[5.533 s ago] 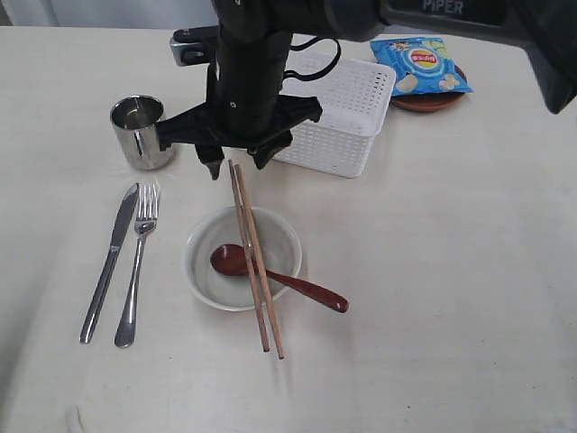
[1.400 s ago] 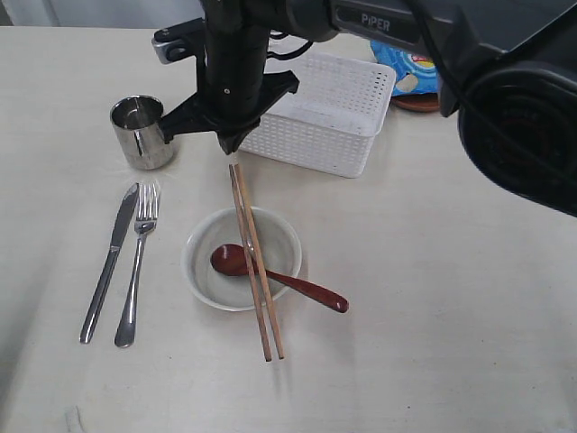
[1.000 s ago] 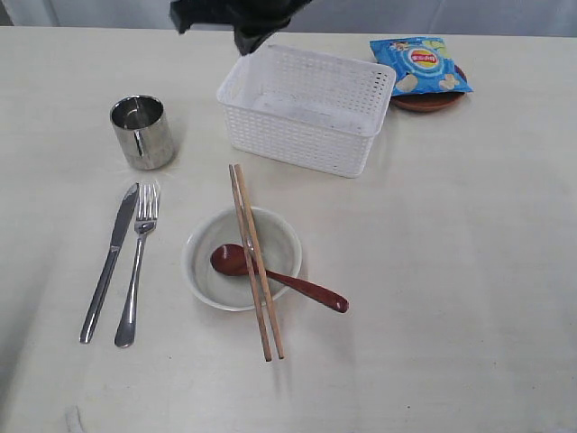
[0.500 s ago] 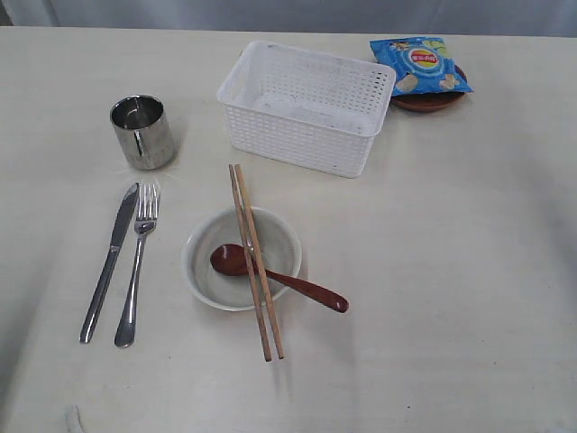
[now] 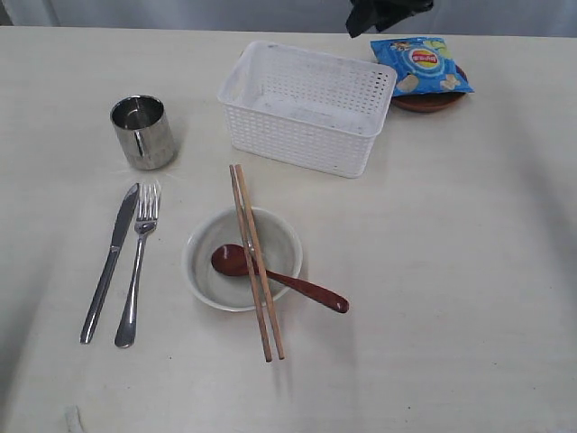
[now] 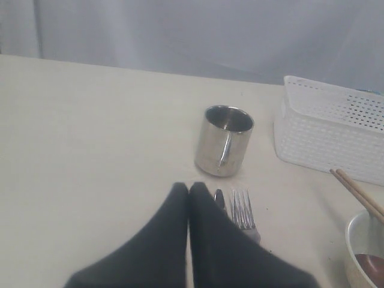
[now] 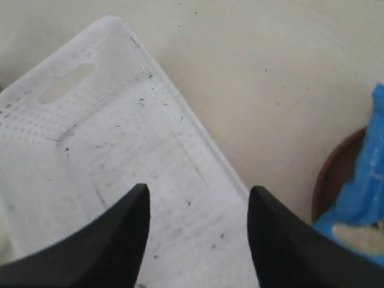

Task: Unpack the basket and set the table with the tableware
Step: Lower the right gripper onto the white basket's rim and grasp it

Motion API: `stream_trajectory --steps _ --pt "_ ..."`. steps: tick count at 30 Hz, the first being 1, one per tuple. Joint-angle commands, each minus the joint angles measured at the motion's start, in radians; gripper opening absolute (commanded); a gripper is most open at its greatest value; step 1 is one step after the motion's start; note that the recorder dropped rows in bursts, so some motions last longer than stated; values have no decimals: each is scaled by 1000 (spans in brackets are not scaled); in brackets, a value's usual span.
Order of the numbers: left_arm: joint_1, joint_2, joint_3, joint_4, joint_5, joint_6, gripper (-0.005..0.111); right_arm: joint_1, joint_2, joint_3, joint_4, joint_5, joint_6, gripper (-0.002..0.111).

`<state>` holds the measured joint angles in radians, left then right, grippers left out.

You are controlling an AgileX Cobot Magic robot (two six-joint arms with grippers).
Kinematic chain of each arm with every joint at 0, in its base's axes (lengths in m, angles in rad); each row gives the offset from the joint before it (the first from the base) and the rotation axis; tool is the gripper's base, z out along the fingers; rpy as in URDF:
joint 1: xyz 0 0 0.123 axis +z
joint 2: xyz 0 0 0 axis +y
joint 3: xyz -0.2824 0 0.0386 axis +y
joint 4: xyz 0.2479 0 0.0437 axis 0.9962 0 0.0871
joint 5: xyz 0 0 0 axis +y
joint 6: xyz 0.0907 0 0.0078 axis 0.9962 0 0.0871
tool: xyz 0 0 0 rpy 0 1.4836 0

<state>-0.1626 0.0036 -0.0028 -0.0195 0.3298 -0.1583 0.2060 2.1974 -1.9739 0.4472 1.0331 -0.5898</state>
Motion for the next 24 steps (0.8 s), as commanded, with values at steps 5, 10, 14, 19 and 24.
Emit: stream_trajectory --steps 5,10,14,19,24 --pt "1 -4 3 -4 -11 1 0 -5 138 -116 32 -76 -211 43" --pt "1 -4 3 -4 -11 1 0 -5 220 -199 142 48 -307 43" --pt "1 -4 3 -4 -11 1 0 -5 239 -201 155 42 -339 43" --pt "1 -4 3 -4 -11 1 0 -5 259 -201 147 41 -371 42" --pt "1 -4 3 -4 -11 1 0 -5 281 -201 154 38 -415 6"
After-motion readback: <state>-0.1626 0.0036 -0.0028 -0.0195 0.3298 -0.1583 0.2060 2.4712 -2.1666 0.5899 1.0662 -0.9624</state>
